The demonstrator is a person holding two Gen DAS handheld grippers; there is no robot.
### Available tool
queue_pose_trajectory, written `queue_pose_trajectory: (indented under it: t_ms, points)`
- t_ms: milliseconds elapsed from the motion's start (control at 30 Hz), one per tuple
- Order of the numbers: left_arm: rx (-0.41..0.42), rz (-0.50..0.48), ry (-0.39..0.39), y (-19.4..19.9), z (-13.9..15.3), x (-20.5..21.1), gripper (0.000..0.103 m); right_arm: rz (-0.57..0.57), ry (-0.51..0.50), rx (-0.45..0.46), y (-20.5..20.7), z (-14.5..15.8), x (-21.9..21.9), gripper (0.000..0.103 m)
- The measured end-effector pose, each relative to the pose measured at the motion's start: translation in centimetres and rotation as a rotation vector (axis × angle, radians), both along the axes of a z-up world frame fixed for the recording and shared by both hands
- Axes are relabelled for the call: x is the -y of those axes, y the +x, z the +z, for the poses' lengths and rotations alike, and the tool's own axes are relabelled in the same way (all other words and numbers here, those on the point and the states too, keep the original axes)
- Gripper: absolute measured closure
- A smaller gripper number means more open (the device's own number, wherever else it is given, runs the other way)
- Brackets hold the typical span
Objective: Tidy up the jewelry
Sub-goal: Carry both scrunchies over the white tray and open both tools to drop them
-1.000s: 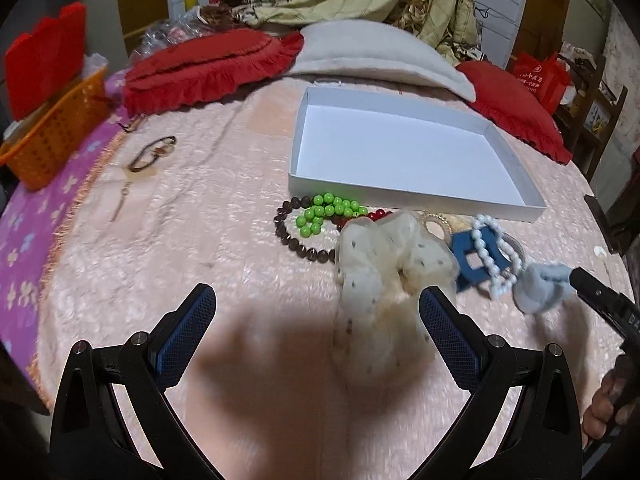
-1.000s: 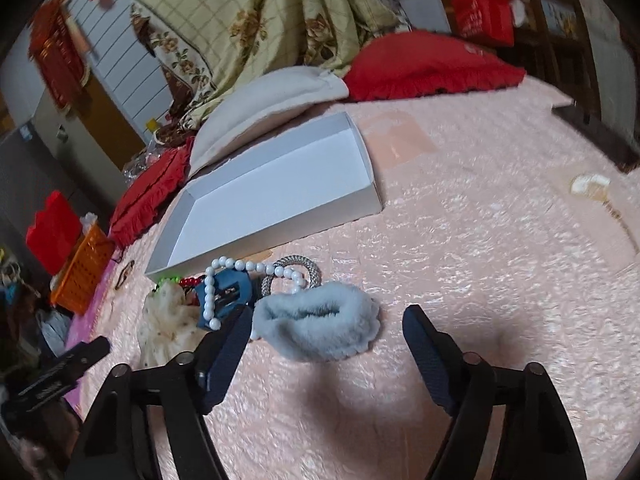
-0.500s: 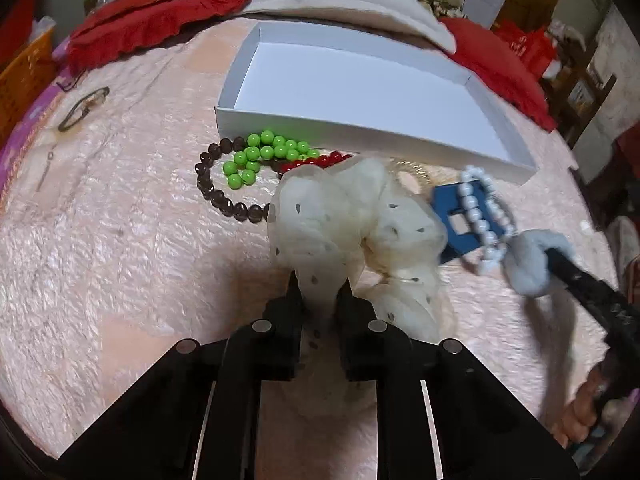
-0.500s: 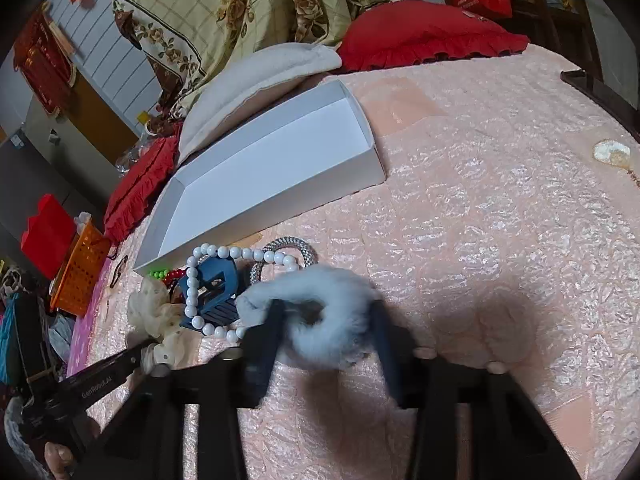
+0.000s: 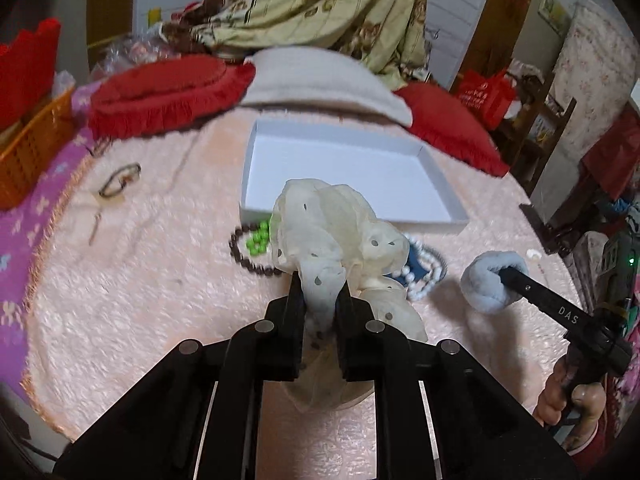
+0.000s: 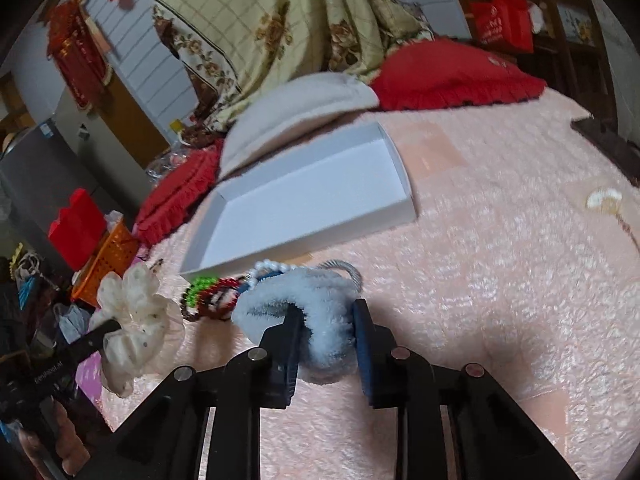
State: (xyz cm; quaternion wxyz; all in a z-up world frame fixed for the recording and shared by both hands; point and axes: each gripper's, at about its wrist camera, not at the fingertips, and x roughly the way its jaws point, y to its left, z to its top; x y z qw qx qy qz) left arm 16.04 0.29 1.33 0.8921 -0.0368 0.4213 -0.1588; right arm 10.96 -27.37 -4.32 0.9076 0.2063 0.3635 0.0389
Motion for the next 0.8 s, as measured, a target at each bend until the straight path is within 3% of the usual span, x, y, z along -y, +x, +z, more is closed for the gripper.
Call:
queue_pose_trajectory:
  t_ms: [167,400,800]
  points:
    - [0.004,0.012,0.014,2.6,1.4,-0.6,0.091,0.018,-0.015,0.019,2.3,1.8,-0.1,0.079]
    - [0.037,0.024,0.113,9.0,2.0,0.5,0.091,-0.009,-0.032,-0.006,8.8,2.3,0.9,0.079]
    - [-0.060,0.065,0.245,24.8,-4.0,4.2,0.091,-0.061,0.021,-0.169,23.0,-1.9,3.3,0.079]
